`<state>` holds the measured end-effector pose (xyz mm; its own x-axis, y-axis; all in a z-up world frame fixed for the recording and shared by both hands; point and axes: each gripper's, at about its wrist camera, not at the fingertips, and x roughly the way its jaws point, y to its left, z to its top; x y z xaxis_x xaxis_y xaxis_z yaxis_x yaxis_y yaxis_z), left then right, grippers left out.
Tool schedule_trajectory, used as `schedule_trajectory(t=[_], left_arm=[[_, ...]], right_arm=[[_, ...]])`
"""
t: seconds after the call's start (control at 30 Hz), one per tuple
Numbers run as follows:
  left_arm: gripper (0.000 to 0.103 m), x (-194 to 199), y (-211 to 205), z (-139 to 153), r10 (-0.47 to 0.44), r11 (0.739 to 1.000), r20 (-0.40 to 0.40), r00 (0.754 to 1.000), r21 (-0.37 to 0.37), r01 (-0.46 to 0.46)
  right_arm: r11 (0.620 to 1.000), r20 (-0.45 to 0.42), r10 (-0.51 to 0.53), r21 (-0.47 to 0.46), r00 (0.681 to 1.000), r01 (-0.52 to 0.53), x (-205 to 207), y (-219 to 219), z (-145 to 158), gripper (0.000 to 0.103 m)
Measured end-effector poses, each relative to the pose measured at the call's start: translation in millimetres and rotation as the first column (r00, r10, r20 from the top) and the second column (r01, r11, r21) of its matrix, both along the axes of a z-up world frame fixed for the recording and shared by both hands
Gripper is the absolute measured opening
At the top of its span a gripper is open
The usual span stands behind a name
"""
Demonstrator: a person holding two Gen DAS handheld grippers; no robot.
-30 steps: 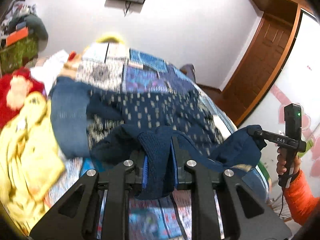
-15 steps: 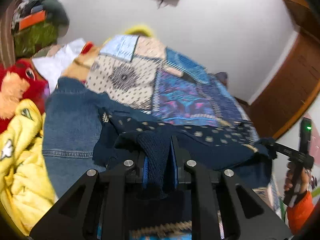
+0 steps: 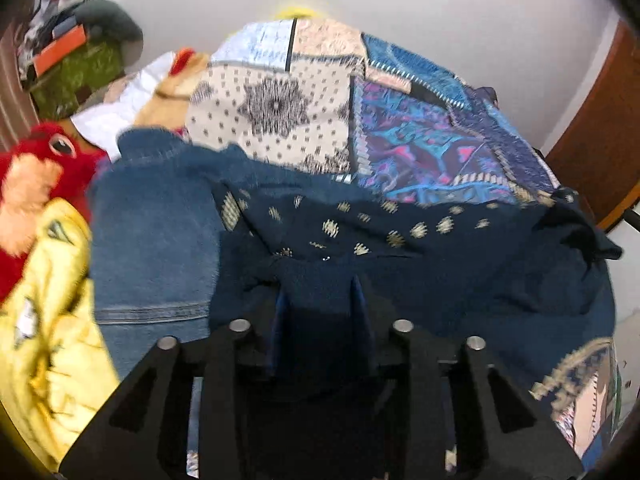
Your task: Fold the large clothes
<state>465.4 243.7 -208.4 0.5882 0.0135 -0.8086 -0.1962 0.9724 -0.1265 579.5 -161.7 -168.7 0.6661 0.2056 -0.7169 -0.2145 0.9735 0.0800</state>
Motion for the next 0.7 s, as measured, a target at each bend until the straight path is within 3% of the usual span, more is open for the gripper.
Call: schedule_trajectory(t=[0.13, 0.17, 0.3, 0.47, 0.6, 0.7], left_arm=[[0.069, -25, 0, 40, 0.019, 0.999, 0.121, 0.992, 0.046, -0.025], [0.071, -31, -1, 48, 0.019, 0.999, 0.143, 0.990, 0.048, -0.026], [0.071, -44, -11, 53, -0.065, 0.998, 0.097, 0.993, 0.026, 0.063], [0.071, -41, -34, 16, -0.139, 0.988, 0.003, 0.990, 0.070, 0.138], [0.071, -12, -40, -22, -0.143, 0.985, -0.088, 0.986, 0.084, 0.151], [0.071, 21, -26, -23, -0.077, 0.988, -0.069, 0.995, 0.131, 0.086]], right_arm=[[0.989, 0.059, 0.136, -0.067, 0.989, -0.132, -42, 14, 20, 0.014], [0.983, 0.055, 0.176, -0.066, 0.983, -0.172, -52, 20, 21, 0.014], [0.965, -0.002, 0.262, -0.009, 0.965, -0.262, -72, 39, 8, 0.014], [0.954, -0.093, 0.299, 0.021, 0.950, -0.299, -65, 67, -28, 0.014], [0.949, -0.186, 0.313, 0.030, 0.931, -0.313, -40, 91, -59, 0.014], [0.952, -0.202, 0.302, 0.020, 0.932, -0.304, -14, 101, -63, 0.014]])
